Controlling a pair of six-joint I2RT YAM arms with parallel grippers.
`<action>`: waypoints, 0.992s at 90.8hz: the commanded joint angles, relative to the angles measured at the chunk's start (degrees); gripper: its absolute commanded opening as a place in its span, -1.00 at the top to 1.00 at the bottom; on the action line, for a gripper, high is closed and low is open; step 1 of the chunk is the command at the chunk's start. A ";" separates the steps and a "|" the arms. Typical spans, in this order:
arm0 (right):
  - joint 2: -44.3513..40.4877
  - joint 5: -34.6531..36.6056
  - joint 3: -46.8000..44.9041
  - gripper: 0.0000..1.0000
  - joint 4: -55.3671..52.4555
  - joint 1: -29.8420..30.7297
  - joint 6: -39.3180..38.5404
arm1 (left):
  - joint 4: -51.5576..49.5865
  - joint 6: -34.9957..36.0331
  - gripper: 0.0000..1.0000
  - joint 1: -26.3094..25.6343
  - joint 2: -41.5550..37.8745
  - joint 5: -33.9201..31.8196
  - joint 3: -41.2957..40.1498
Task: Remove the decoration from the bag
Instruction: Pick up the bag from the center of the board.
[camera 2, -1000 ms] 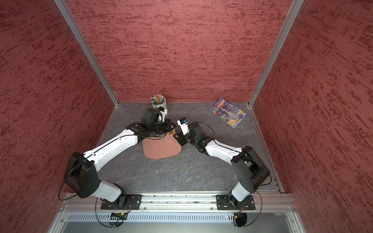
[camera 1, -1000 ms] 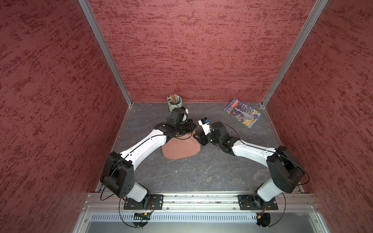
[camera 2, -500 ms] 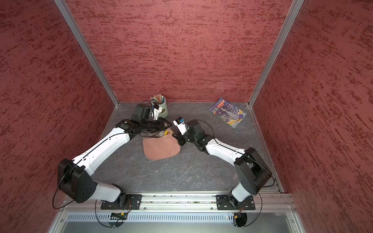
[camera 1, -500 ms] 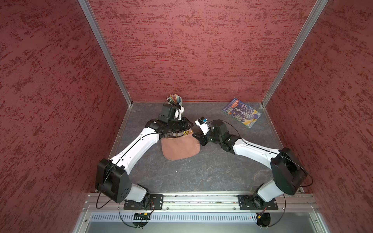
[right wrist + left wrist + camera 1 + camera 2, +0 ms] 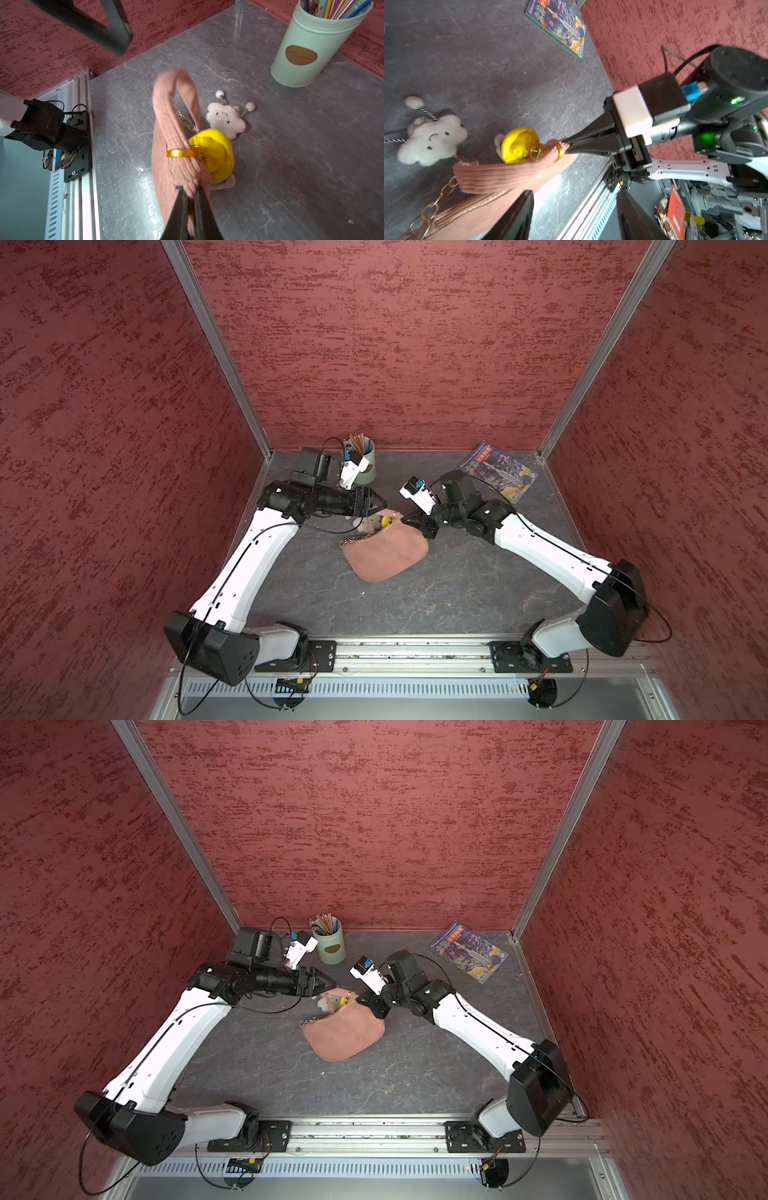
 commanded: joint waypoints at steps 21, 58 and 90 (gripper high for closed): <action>-1.30 -4.82 4.65 1.00 -10.53 -1.63 -5.80 | 1.18 19.40 -0.51 -7.81 -4.32 -5.63 -3.96; -1.22 -9.11 5.38 1.00 -12.49 -1.81 -6.50 | 13.44 33.21 -0.57 -6.70 0.21 -0.02 -12.78; -0.71 -11.05 5.60 1.00 -13.09 -2.06 -7.50 | 10.77 35.74 -0.47 -4.83 4.99 17.00 -12.05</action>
